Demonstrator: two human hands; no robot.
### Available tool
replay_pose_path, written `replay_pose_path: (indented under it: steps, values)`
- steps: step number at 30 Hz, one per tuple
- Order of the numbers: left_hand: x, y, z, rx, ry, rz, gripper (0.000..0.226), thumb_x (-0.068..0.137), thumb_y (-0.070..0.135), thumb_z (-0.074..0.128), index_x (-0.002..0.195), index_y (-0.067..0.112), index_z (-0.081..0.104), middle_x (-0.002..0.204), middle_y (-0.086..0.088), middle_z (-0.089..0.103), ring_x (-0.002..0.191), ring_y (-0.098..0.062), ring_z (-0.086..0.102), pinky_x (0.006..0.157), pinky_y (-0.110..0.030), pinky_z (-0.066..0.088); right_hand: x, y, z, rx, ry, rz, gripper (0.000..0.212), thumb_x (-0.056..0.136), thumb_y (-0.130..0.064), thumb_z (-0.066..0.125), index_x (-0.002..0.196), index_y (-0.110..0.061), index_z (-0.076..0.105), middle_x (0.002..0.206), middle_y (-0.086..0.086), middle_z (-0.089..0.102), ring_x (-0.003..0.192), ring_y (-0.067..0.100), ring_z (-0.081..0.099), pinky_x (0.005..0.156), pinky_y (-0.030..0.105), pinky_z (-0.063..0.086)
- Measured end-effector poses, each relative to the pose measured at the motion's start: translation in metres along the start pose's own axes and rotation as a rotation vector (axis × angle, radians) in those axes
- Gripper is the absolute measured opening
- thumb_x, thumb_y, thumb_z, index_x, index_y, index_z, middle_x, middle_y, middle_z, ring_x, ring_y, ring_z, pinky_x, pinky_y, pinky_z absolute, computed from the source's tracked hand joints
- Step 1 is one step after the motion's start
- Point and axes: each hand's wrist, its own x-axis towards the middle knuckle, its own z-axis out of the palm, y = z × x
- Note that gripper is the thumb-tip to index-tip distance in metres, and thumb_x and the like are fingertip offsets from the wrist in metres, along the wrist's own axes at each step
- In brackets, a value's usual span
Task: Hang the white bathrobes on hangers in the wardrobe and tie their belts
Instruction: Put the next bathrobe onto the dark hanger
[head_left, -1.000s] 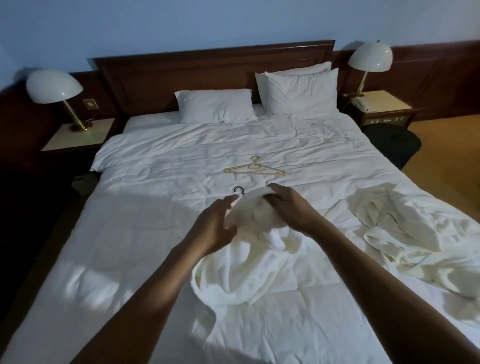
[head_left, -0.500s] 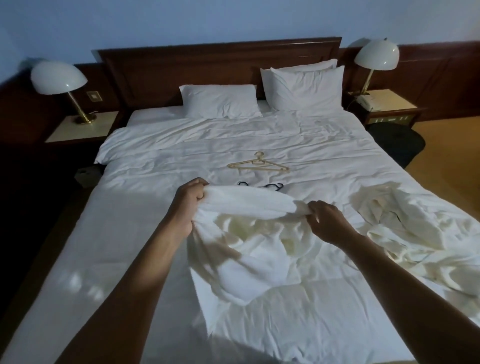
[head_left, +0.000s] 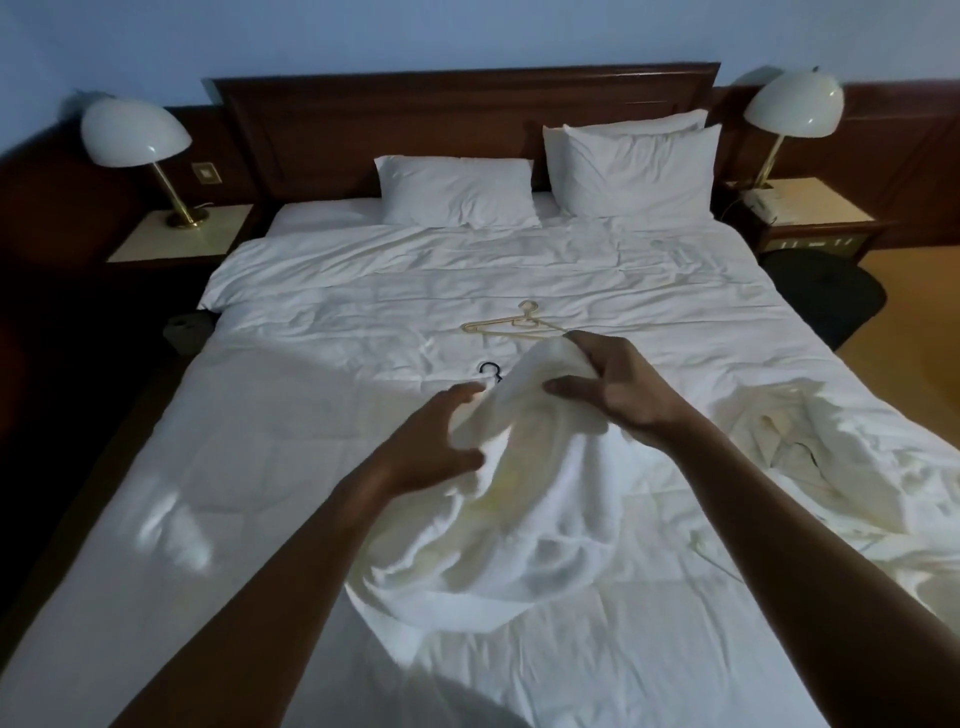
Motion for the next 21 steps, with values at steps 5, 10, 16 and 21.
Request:
replay_pose_path:
  steps: [5, 10, 16, 21]
  values:
    - [0.045, 0.071, 0.001, -0.287, 0.394, 0.139, 0.011, 0.083, 0.023, 0.076, 0.09, 0.024, 0.067, 0.079, 0.011, 0.068, 0.076, -0.006, 0.064, 0.068, -0.029, 0.048, 0.022, 0.004, -0.028, -0.281, -0.121, -0.051, 0.021, 0.076, -0.026, 0.087, 0.087, -0.027, 0.07, 0.078, -0.009, 0.066, 0.071, 0.002, 0.06, 0.061, 0.022, 0.046]
    - [0.057, 0.057, -0.01, -0.003, 0.615, 0.141, 0.017, 0.077, 0.022, 0.084, 0.081, 0.023, 0.067, 0.073, 0.013, 0.068, 0.069, 0.0, 0.062, 0.063, -0.018, 0.043, 0.027, 0.07, -0.087, -0.666, -0.226, 0.214, 0.019, 0.078, -0.035, 0.077, 0.077, -0.018, 0.069, 0.071, -0.002, 0.067, 0.075, 0.014, 0.064, 0.066, 0.035, 0.048]
    - [0.044, -0.02, 0.002, 0.47, 0.637, -0.147, 0.013, 0.081, 0.023, 0.059, 0.093, 0.026, 0.063, 0.066, -0.006, 0.066, 0.066, -0.041, 0.064, 0.061, -0.039, 0.054, 0.012, 0.121, -0.142, -0.743, 0.132, 0.227, 0.009, 0.077, -0.03, 0.074, 0.083, -0.027, 0.068, 0.077, 0.001, 0.071, 0.084, 0.032, 0.066, 0.071, 0.035, 0.051]
    - [0.02, -0.067, -0.02, 0.459, 0.778, -0.305, 0.026, 0.08, 0.0, 0.066, 0.093, 0.02, 0.074, 0.082, -0.01, 0.075, 0.074, -0.043, 0.069, 0.065, -0.042, 0.053, 0.013, 0.135, -0.206, -0.744, 0.418, 0.229, 0.039, 0.073, -0.007, 0.065, 0.106, -0.026, 0.074, 0.094, 0.007, 0.075, 0.091, 0.033, 0.066, 0.077, 0.031, 0.047]
